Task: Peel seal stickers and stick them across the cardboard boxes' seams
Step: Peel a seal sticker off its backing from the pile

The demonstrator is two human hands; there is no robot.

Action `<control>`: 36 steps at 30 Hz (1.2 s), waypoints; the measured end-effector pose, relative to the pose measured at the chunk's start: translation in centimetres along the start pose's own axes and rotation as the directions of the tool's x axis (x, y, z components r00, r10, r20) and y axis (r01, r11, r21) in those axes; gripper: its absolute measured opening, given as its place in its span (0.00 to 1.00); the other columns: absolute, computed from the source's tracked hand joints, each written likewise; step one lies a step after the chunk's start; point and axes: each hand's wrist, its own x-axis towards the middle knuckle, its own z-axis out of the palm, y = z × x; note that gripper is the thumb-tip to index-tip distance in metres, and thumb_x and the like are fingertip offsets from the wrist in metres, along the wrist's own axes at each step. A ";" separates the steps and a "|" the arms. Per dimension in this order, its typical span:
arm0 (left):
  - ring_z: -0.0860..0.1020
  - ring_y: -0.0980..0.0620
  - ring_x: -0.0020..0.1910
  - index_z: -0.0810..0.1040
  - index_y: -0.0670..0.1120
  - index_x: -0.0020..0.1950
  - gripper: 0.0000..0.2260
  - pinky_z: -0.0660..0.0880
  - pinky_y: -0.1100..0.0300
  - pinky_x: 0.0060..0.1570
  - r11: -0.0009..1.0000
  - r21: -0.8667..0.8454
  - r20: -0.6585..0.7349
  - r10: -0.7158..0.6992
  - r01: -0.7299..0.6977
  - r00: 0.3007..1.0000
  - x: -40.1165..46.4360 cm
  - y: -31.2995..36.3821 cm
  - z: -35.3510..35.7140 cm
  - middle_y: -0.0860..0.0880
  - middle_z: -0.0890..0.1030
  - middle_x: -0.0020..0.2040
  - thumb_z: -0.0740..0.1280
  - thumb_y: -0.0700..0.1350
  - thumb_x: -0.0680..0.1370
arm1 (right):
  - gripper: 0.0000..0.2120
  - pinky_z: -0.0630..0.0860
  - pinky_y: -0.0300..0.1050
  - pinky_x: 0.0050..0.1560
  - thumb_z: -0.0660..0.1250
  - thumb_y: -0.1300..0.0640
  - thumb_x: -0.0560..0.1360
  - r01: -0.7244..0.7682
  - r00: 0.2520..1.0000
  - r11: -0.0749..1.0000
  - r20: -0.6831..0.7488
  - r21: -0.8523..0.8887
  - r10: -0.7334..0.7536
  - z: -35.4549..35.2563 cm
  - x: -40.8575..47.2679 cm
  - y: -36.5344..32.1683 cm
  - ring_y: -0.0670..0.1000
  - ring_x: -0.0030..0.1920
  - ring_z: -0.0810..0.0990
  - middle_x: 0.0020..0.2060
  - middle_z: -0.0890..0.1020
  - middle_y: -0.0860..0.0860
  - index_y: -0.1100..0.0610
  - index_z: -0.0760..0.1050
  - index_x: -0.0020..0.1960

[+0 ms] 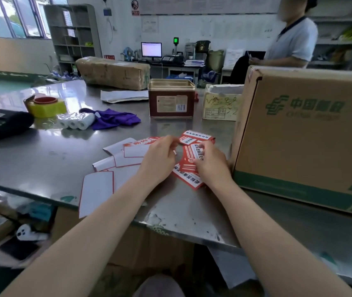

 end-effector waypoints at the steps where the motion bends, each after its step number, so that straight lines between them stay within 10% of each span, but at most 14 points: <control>1: 0.78 0.48 0.52 0.76 0.41 0.59 0.14 0.70 0.62 0.52 1.000 0.005 -0.012 0.004 -0.004 1.000 0.0 -0.1 0.0 0.44 0.81 0.54 0.60 0.34 0.75 | 0.17 0.77 0.53 0.56 0.64 0.53 0.77 0.002 1.000 1.000 -0.007 -0.006 -0.002 0.0 -0.1 0.0 0.56 0.56 0.77 0.58 0.77 0.57 0.56 0.67 0.64; 8: 0.79 0.48 0.48 0.77 0.40 0.55 0.12 0.74 0.58 0.50 1.000 -0.022 -0.076 -0.006 0.005 0.997 -0.6 0.2 -0.3 0.44 0.82 0.49 0.59 0.33 0.75 | 0.24 0.67 0.50 0.60 0.64 0.44 0.76 0.000 1.000 0.971 -0.029 -0.239 -0.007 -0.1 0.1 -0.6 0.59 0.63 0.70 0.63 0.74 0.58 0.58 0.67 0.65; 19: 0.75 0.54 0.53 0.74 0.42 0.62 0.13 0.69 0.64 0.50 0.976 -0.154 -0.093 -0.167 0.151 0.982 -0.5 0.9 -0.8 0.46 0.79 0.57 0.58 0.44 0.81 | 0.06 0.73 0.35 0.40 0.60 0.63 0.78 0.207 0.967 0.933 -0.209 0.293 -0.149 -1.1 -1.4 -0.7 0.47 0.48 0.73 0.52 0.69 0.51 0.55 0.69 0.53; 25: 0.83 0.53 0.39 0.75 0.40 0.58 0.14 0.79 0.64 0.37 0.536 -0.728 0.200 -0.430 0.427 0.881 -0.9 1.6 -2.2 0.43 0.83 0.47 0.64 0.49 0.78 | 0.12 0.78 0.46 0.49 0.59 0.69 0.76 0.268 0.959 0.864 -0.206 0.426 -0.195 -1.2 -1.7 -1.3 0.52 0.51 0.76 0.48 0.70 0.50 0.52 0.70 0.47; 30: 0.84 0.55 0.41 0.76 0.46 0.56 0.08 0.80 0.65 0.39 0.566 -0.756 0.064 -0.437 0.330 0.897 -0.8 1.2 -2.6 0.49 0.84 0.45 0.67 0.39 0.77 | 0.17 0.79 0.37 0.36 0.56 0.64 0.80 0.139 0.990 0.770 -0.071 0.622 -0.122 -1.7 -1.9 -1.6 0.48 0.46 0.80 0.50 0.75 0.50 0.52 0.63 0.67; 36: 0.84 0.57 0.40 0.77 0.44 0.54 0.08 0.79 0.66 0.39 0.665 -0.670 -0.015 -0.456 0.329 0.890 -0.7 1.1 -2.7 0.49 0.84 0.46 0.68 0.42 0.76 | 0.07 0.79 0.33 0.31 0.64 0.51 0.78 0.062 0.997 0.709 -0.009 0.702 -0.077 -1.8 -1.7 -1.5 0.45 0.39 0.83 0.46 0.79 0.47 0.49 0.68 0.54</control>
